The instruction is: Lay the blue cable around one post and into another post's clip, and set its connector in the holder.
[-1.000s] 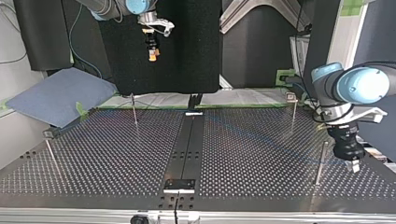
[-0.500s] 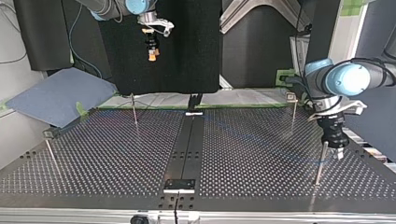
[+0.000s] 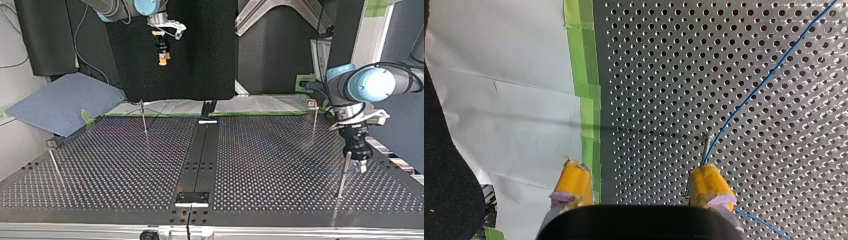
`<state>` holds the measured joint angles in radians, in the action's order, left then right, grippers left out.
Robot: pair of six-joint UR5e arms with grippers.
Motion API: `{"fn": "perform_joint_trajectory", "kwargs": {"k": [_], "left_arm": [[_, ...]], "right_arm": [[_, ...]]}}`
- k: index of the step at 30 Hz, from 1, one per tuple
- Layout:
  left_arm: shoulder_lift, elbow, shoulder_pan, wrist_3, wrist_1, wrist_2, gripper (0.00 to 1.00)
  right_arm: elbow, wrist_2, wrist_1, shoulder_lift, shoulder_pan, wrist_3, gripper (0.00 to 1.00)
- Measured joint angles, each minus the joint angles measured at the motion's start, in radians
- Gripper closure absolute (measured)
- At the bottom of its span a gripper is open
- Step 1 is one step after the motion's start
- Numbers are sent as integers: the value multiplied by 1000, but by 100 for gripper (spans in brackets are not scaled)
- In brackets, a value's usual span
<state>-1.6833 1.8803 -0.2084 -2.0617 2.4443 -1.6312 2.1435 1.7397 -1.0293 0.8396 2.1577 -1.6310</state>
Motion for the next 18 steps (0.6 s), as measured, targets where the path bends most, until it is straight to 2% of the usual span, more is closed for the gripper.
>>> {"fn": "perform_joint_trajectory", "kwargs": {"k": [8,10,13,18], "left_arm": [[0,1,3,3,-10,-11,80],[0,1,4,1,-20,-2,80],[0,0,4,-10,-28,17,87],[0,0,5,-37,-33,41,91]], "right_arm": [[0,0,0,0,0,0,2],[0,0,0,0,0,0,2],[0,0,0,0,0,0,2],[0,0,0,0,0,0,2]]}}
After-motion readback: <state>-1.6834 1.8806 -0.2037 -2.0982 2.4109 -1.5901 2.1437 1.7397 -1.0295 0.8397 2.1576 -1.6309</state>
